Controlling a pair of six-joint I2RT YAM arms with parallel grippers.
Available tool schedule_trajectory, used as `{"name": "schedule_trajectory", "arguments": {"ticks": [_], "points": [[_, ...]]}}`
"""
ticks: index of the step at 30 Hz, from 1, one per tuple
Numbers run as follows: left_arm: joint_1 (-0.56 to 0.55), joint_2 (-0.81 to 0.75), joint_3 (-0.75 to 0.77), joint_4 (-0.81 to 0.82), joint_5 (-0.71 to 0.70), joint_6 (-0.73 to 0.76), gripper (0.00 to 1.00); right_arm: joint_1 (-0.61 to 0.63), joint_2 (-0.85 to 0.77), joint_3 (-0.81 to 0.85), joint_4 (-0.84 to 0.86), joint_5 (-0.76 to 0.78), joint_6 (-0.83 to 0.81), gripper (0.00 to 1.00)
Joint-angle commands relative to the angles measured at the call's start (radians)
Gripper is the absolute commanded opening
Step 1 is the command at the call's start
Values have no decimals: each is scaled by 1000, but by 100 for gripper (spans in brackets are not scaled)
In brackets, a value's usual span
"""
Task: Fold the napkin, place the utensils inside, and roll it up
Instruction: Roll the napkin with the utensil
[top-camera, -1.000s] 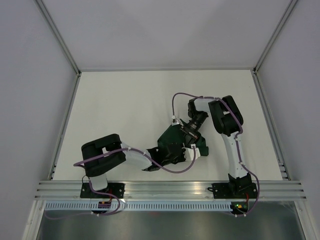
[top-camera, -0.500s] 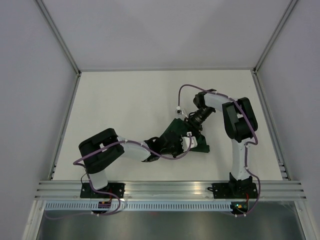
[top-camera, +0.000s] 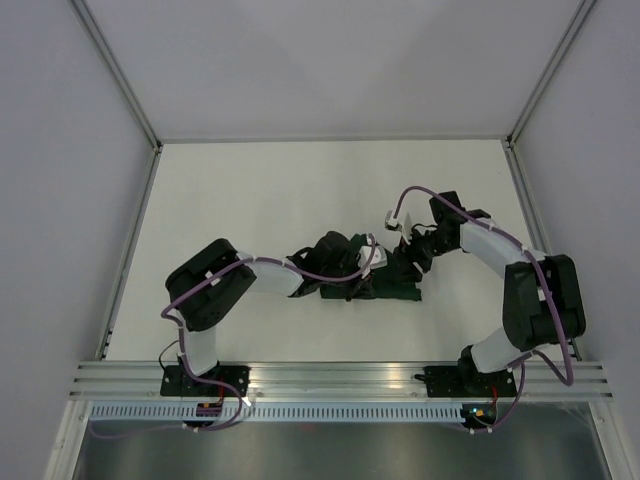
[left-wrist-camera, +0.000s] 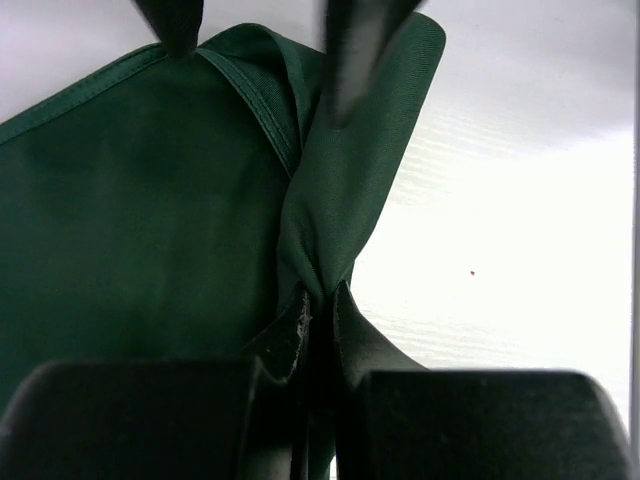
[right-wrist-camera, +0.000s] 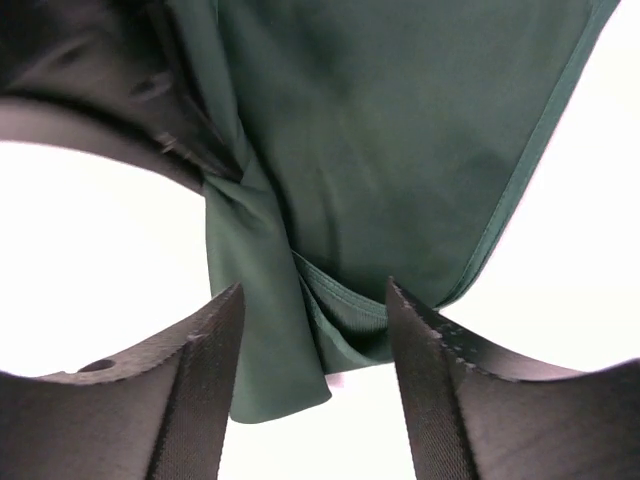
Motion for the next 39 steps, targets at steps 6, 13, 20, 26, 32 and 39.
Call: {"name": "schedule_trajectory", "arguments": {"ticks": [6,13,20,26,32,39], "points": [[114,181,93,-279,311,-90,2,32,-300,-254,337,23,-64,71],[174,286,199,-371,475,-120,2,219,-450,-418,475,187,-53,73],[192,346,291,-471,523,-120,2,388,-521,-567,686,388,-35,74],[195,373,341,-529,529,-119,2,470,-504,-581,713,441,-20,74],[195,376,352,-546,535,-116,2,548,-440,-597,732,494,-26,68],[197,372,365,-563,546,-110,4,559,-372,-584,732,513,-15,32]]}}
